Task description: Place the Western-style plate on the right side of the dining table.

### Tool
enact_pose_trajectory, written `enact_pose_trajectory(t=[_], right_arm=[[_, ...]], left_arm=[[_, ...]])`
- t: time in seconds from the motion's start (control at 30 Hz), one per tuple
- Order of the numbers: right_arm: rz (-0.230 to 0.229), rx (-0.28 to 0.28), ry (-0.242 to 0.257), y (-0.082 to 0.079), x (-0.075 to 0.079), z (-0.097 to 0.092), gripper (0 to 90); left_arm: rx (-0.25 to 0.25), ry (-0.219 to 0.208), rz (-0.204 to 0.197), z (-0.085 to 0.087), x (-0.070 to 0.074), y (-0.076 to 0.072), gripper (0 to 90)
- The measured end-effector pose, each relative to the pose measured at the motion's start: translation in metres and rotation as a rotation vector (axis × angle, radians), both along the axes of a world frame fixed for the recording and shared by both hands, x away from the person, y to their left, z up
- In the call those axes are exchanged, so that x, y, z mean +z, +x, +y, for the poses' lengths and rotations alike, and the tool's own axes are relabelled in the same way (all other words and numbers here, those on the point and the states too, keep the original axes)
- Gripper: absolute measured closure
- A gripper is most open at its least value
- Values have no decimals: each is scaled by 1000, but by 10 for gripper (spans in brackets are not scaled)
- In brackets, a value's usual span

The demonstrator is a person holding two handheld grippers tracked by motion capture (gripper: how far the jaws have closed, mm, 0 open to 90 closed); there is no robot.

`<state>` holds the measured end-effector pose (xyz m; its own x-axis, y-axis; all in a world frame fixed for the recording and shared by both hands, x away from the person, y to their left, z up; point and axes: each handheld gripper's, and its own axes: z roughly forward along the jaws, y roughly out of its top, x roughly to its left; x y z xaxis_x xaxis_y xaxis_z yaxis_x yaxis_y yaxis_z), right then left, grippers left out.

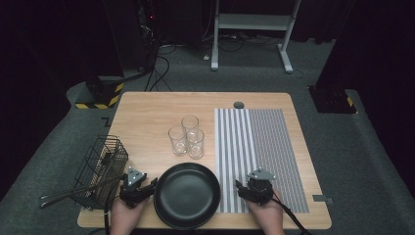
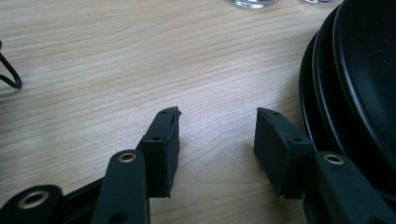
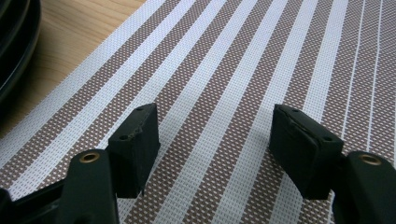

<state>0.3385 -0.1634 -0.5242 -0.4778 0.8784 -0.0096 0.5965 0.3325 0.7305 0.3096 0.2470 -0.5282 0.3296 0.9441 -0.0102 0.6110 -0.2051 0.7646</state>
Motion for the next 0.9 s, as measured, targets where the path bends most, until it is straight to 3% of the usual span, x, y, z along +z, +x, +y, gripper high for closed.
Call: enact_pose_trajectory(t=[0.9], right_arm=[[0,-2,-3,0,0,0,327]], left_arm=[[-2,-9,0,0,0,1,504]])
